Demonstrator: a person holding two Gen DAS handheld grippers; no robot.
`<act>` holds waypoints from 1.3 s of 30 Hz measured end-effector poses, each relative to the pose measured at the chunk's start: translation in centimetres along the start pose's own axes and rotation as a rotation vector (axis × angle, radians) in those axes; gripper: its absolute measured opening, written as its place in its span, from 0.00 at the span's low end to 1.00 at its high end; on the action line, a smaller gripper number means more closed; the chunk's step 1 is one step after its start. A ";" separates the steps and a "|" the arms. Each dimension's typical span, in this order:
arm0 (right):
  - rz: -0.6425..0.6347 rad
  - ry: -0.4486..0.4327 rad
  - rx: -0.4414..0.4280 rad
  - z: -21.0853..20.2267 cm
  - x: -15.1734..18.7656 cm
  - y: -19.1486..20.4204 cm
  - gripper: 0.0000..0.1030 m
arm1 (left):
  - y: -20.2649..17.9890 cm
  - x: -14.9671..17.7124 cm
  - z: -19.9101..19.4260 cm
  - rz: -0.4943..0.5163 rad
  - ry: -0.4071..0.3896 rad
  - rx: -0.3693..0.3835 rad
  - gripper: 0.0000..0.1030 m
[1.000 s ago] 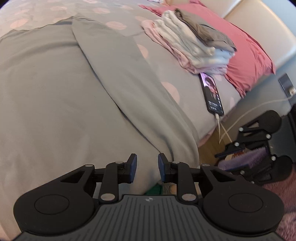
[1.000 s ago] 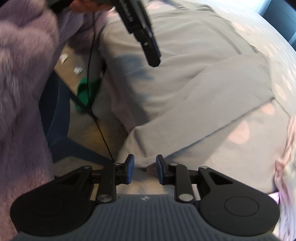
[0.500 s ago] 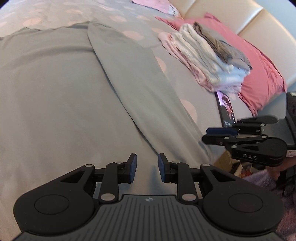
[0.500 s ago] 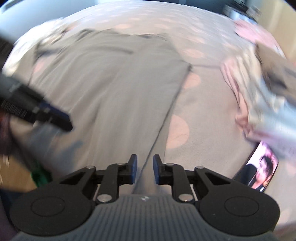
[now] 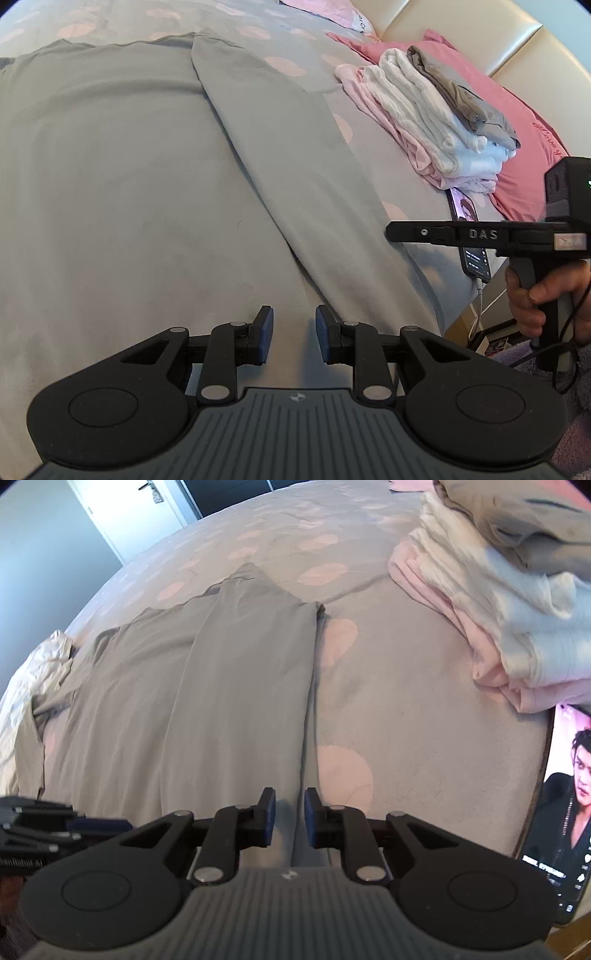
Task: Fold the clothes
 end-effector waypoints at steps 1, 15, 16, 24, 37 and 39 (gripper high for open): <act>0.014 0.008 -0.004 0.4 -0.1 -0.1 0.18 | 0.1 0.0 0.1 -0.003 0.000 0.001 0.21; -0.002 0.023 0.060 1.1 -1.1 -0.8 0.05 | 0.5 -0.1 0.8 -0.012 0.011 0.013 0.21; -0.006 0.028 0.060 1.2 -1.1 -0.7 0.05 | 0.5 -0.1 0.7 -0.009 0.008 0.015 0.21; 0.055 -0.035 0.034 -0.4 -2.8 -1.5 0.14 | -0.5 -1.8 0.1 0.018 -0.032 0.042 0.21; -0.013 -0.122 0.035 3.5 -11.0 -0.3 0.22 | 3.3 -10.7 2.3 -0.111 -0.134 0.025 0.21; 0.000 -0.134 0.033 4.4 -12.3 -0.5 0.22 | 4.1 -11.9 2.5 -0.134 -0.152 0.028 0.21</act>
Point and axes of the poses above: each gripper's, at about its wrist camera, not at the fingertips, and z roughly the way its jaws point, y to its left, x to its underside, the point moved 5 cm from there along z, roughly the way its jaws point, and after that the axes turned 2 degrees about x, right-handed, at the moved point
